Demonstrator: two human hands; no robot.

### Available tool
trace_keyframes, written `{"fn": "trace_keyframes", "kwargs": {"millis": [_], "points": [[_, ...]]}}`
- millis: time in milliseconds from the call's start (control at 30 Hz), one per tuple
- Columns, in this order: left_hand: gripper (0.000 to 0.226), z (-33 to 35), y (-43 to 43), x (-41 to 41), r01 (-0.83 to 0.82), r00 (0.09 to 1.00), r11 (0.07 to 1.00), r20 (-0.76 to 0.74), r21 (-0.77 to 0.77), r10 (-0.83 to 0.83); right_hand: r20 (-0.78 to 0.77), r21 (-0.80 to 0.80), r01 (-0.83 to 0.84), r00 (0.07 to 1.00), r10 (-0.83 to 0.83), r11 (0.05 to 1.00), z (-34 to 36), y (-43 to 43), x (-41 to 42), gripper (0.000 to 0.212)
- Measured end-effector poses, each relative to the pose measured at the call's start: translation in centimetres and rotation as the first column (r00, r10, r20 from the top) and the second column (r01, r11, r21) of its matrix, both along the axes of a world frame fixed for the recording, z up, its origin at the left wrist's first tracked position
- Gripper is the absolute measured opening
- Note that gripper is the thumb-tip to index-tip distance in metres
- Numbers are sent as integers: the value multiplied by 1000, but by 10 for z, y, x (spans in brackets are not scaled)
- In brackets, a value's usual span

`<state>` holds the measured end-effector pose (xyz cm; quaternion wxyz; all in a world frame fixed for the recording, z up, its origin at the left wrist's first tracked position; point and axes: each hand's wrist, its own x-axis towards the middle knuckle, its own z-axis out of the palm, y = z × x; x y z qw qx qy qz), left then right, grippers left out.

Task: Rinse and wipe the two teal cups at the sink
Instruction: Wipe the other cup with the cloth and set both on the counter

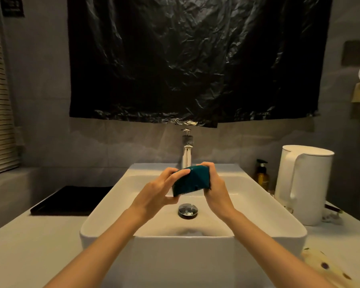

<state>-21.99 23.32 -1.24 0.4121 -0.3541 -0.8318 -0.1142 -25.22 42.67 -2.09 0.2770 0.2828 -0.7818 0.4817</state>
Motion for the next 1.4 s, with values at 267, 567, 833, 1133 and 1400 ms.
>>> {"fn": "trace_keyframes", "kwargs": {"millis": [267, 567, 833, 1133, 1400], "points": [[94, 0, -2, 2, -25, 991, 999, -131, -40, 20, -79, 16, 3, 997, -2, 1000, -3, -1, 3, 29], [70, -1, 19, 3, 19, 774, 756, 469, 655, -426, 273, -40, 98, 958, -84, 994, 2, 1, 2, 20], [56, -2, 35, 10, -295, 599, 482, 553, 825, -579, 297, -138, 191, 944, -144, 972, 10, 10, 14, 32], [48, -2, 37, 20, -386, 532, 508, 636, 770, -560, 85, 3, 402, 912, -401, 916, 30, 101, 64, 23], [48, -6, 42, 26, -360, 471, 638, 722, 681, -506, 291, 334, 678, 587, -756, 655, -41, 192, 95, 25]]}}
